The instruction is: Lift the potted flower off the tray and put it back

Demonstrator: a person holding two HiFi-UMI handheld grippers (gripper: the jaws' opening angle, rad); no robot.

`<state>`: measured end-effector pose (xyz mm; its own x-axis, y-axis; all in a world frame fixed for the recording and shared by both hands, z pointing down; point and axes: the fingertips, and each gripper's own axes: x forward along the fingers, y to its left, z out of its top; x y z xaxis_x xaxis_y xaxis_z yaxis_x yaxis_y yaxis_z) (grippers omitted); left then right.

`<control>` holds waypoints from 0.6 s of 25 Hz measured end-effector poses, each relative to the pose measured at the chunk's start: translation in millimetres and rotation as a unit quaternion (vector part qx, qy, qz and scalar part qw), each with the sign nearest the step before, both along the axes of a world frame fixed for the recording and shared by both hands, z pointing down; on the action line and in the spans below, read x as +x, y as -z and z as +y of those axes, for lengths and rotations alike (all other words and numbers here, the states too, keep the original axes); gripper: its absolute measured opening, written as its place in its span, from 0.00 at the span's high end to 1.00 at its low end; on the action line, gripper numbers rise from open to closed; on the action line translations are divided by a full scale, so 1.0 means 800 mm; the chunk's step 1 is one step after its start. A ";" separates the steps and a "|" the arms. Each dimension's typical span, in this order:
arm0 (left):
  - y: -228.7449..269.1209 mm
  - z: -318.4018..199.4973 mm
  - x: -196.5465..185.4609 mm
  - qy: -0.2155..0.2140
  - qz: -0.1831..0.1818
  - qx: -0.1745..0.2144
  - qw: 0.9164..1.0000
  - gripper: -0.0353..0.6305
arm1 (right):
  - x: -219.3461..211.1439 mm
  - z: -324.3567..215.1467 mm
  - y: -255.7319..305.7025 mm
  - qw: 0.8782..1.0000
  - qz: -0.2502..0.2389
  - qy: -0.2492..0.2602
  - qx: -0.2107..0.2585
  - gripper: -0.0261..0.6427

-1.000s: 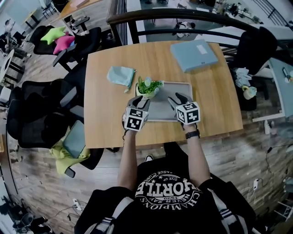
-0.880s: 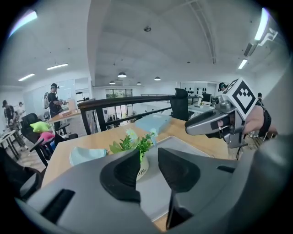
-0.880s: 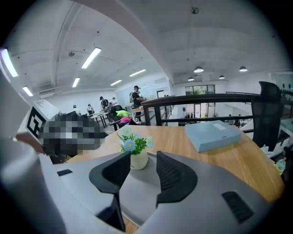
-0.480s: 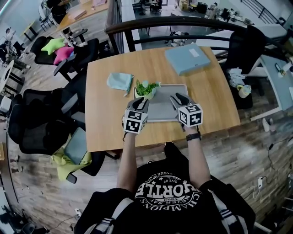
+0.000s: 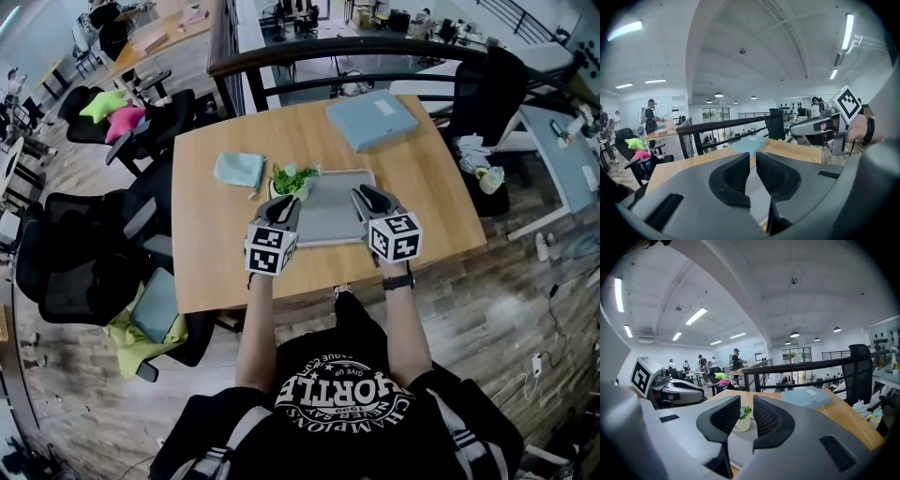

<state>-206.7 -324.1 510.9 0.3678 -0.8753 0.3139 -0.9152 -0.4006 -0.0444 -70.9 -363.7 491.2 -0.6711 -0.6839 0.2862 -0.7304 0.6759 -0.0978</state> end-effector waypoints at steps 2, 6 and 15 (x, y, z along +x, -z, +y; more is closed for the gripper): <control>0.011 0.005 0.003 -0.003 0.002 0.007 1.000 0.86 | 0.005 0.006 0.012 1.000 -0.006 -0.006 0.009 0.82; 0.031 0.012 0.008 -0.006 0.007 0.022 1.000 0.88 | 0.014 0.017 0.036 0.999 -0.017 -0.015 0.026 0.84; 0.075 0.024 0.012 -0.006 0.036 0.074 0.997 0.89 | 0.040 0.038 0.071 0.998 -0.022 -0.029 0.060 0.88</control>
